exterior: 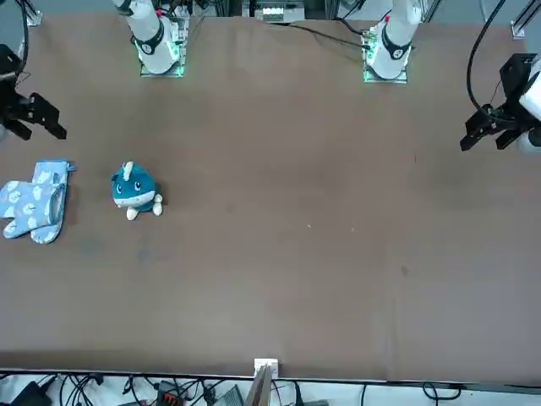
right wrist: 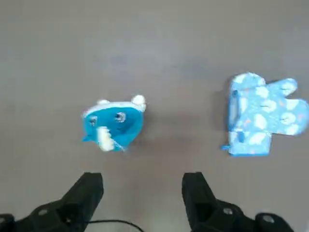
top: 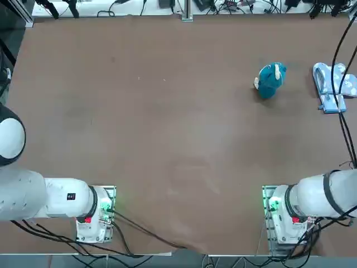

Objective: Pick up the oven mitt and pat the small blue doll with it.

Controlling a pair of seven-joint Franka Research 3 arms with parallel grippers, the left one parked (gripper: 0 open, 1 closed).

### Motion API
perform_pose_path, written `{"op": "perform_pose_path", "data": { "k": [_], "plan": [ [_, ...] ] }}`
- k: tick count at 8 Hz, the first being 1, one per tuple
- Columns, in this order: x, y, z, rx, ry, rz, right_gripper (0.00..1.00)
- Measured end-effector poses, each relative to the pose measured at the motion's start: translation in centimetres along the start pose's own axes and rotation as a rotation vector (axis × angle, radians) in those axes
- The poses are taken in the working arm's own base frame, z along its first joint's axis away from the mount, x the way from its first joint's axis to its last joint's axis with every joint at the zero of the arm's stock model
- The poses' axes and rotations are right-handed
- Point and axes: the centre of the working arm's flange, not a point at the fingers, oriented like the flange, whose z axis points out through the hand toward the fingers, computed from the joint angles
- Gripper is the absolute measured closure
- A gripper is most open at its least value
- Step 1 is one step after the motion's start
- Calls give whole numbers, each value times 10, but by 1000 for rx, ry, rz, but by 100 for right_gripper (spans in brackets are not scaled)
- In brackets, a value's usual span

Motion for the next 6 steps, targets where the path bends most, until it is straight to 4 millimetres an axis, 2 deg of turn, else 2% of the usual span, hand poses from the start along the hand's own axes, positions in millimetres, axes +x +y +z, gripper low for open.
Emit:
{"op": "perform_pose_path", "data": {
  "k": [1, 3, 5, 6],
  "plan": [
    [13, 14, 23, -88, -28, 5, 0],
    [40, 44, 85, -194, -51, 6, 0],
    [48, 82, 166, -320, -54, -25, 0],
    [46, 91, 207, -362, -46, -43, 0]
  ]
}}
